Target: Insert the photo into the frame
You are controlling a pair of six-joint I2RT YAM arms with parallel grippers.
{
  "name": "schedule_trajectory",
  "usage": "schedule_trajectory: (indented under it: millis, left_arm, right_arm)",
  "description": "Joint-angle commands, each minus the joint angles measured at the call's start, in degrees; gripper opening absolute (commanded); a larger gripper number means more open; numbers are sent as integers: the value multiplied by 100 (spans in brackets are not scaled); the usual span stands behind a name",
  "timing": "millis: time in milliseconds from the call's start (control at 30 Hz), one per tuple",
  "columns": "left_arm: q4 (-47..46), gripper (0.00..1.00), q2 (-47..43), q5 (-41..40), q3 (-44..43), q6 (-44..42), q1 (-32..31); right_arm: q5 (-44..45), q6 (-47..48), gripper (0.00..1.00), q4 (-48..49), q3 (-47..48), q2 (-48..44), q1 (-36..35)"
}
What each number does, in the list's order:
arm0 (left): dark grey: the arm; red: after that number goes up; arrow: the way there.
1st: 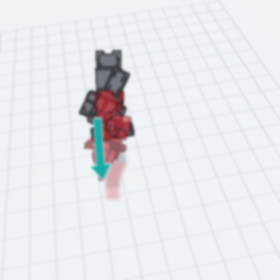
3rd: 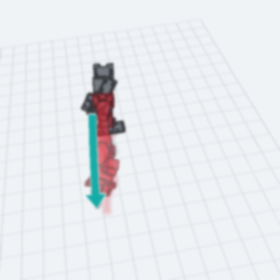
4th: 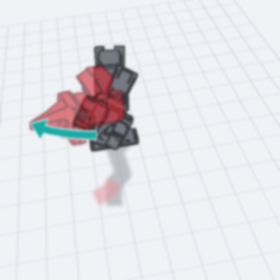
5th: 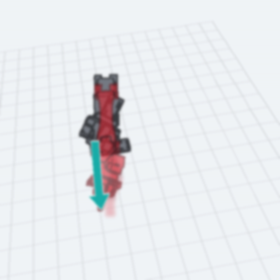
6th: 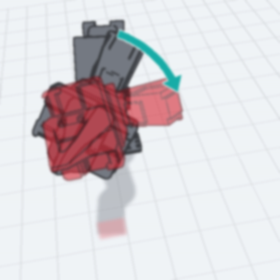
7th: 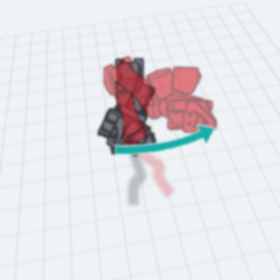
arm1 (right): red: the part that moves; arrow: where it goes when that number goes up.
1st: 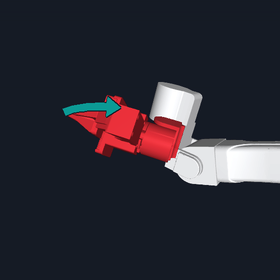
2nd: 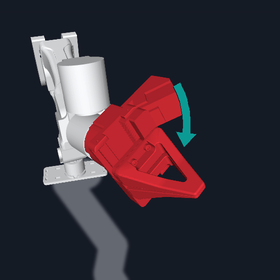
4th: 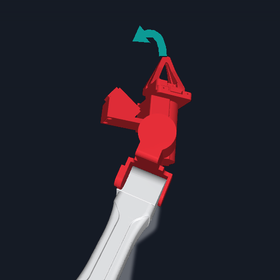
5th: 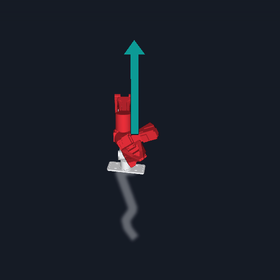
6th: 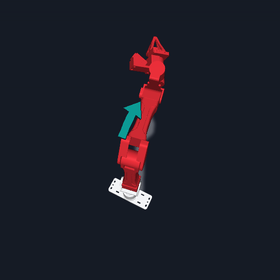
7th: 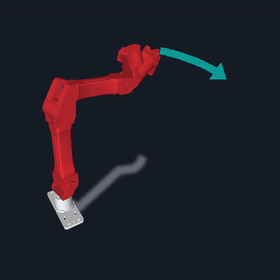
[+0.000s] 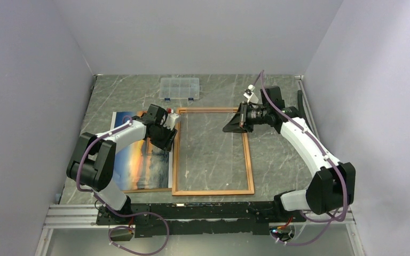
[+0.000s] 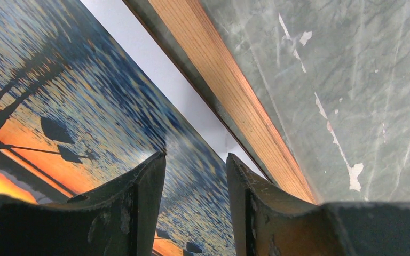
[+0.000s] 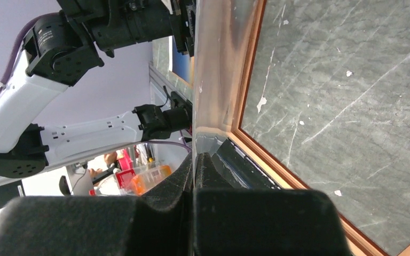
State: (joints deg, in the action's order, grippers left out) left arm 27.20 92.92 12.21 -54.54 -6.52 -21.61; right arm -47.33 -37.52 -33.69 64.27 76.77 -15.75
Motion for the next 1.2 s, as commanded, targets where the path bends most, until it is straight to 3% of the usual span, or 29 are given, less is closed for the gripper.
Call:
schedule_trajectory:
  millis: [0, 567, 733, 900, 1167]
  left_arm:
    - [-109, 51, 2, 109, -30, 64, 7]
    - [-144, 45, 39, 105, -4, 12, 7]
    - [-137, 38, 79, 144, 15, -28, 7]
    - [-134, 21, 121, 218, 4, -44, 7]
    - [-136, 19, 164, 206, -30, -7, 16]
  right_arm:
    - [-285, 161, 0, 138, 173, 164, -51]
    - [-432, 248, 0, 234, 350, 575, -51]
    - [-526, 131, 0, 429, 308, 632, -51]
    - [-611, 35, 0, 563, 338, 686, -58]
    - [-690, -23, 0, 709, 354, 698, -161]
